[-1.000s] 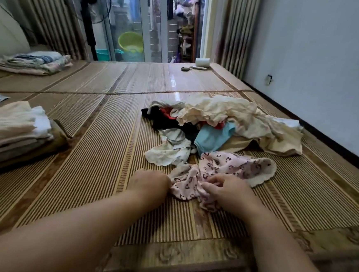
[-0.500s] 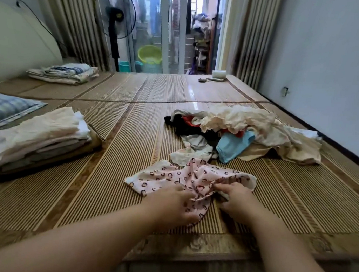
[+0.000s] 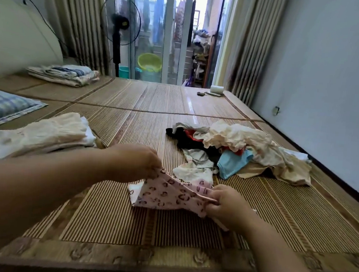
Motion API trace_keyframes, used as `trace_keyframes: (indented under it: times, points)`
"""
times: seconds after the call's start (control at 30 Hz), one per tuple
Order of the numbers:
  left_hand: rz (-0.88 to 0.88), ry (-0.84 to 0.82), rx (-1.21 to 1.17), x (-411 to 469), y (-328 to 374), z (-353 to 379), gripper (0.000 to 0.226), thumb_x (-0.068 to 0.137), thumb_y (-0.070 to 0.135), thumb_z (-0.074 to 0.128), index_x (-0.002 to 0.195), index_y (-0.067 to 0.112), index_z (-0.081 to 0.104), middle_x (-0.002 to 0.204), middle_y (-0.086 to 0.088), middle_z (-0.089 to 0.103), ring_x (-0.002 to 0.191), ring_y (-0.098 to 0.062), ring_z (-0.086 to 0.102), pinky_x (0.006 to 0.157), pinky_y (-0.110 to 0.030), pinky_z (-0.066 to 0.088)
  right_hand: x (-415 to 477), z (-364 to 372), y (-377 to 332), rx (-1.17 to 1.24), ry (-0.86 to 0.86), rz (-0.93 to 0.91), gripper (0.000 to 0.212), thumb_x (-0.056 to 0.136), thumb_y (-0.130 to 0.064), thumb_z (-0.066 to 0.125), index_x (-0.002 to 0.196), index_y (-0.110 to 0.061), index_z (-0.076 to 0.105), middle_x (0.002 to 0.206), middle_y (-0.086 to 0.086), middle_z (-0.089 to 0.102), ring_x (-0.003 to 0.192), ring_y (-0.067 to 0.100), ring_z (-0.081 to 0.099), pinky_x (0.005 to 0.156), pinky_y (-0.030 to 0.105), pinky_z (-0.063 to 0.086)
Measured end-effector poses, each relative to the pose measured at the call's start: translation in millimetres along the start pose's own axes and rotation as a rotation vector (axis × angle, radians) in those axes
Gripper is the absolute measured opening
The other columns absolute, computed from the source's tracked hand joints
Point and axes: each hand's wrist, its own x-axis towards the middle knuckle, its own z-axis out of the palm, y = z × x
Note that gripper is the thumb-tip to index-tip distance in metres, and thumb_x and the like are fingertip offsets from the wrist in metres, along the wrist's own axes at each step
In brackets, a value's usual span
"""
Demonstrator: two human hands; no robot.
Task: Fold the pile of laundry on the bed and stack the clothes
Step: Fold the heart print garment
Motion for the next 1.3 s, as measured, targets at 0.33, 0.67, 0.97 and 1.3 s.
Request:
trace_keyframes:
  times: [0.33,0.67,0.97,1.3]
  points:
    - [-0.211,0.184,0.114,-74.1,-69.5,-129.0,0.026,0.094,0.048,0.050,0.101,0.034,0.071,0.071,0.017,0.062,0.065,-0.003,0.057,0.062,-0.025,0.048,6.9,-143.0,-124.8,-0.127,0.188,-0.076,0.021,0.088,-0.049,0.058,0.086,-0.032,0.071,0.061,-0.014,0.062,0.056,0.001,0.056,0.052,0.020,0.038]
    - [-0.138,0.390,-0.386,-122.9,-90.5,-189.0,0.017,0.094,0.021,0.058,0.094,0.034,0.069,0.076,0.014,0.074,0.071,0.004,0.068,0.062,-0.009,0.044,5.4,-221.2,-224.8,-0.021,0.313,-0.232,0.027,0.084,-0.042,0.067,0.066,-0.021,0.071,0.053,-0.008,0.066,0.053,0.008,0.055,0.055,0.020,0.042]
    - [-0.119,0.390,-0.432,-139.4,-99.6,-184.5,0.027,0.088,-0.006,0.055,0.071,0.009,0.070,0.080,-0.013,0.068,0.080,-0.027,0.063,0.087,-0.046,0.052,-6.1,-225.2,-219.6,-0.138,0.022,-0.116,0.029,0.073,-0.046,0.076,0.067,-0.018,0.074,0.076,-0.003,0.075,0.082,0.014,0.068,0.084,0.033,0.052]
    - [-0.224,0.261,-0.309,-130.7,-75.5,-171.4,0.031,0.095,0.039,0.055,0.082,0.017,0.072,0.072,0.006,0.071,0.053,0.006,0.057,0.052,-0.009,0.042,-12.1,-218.6,-229.8,0.077,0.076,-0.272,0.014,0.081,-0.028,0.073,0.069,-0.023,0.074,0.075,-0.001,0.075,0.080,0.016,0.069,0.074,0.022,0.052]
